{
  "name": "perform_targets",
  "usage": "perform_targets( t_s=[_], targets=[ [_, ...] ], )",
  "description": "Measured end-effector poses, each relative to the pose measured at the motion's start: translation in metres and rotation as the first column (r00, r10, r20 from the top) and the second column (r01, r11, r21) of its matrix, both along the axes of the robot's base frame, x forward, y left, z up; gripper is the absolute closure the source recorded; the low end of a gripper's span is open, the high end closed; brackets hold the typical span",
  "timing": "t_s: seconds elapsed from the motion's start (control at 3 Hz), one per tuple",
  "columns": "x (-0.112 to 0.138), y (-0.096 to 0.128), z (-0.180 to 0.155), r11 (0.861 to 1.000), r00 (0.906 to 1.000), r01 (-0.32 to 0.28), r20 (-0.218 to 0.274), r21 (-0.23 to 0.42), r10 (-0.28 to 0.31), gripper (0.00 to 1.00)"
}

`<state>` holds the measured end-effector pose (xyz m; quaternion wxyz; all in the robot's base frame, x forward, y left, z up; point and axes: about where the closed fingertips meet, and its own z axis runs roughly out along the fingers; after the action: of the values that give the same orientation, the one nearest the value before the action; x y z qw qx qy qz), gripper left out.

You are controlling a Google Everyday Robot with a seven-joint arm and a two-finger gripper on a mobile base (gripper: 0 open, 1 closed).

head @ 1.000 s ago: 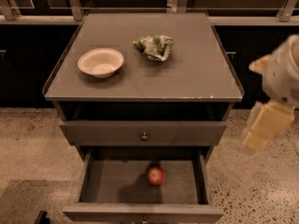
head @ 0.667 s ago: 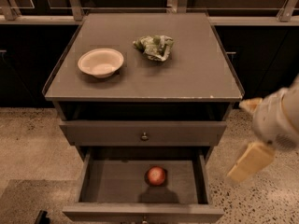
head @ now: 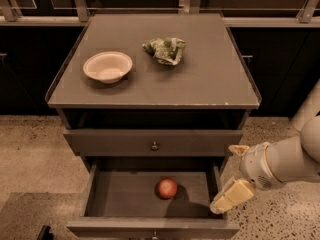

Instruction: Pick apple from middle drawer and place on counter

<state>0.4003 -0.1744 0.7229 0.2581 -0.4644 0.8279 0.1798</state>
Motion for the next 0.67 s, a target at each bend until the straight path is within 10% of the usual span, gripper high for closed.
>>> perform_targets(
  t_s=[0.67],
  targets=[
    [-0.013, -0.021, -0.062, 0.981, 0.9851, 0.154, 0.059, 0.12, -0.161, 0.0]
  ],
)
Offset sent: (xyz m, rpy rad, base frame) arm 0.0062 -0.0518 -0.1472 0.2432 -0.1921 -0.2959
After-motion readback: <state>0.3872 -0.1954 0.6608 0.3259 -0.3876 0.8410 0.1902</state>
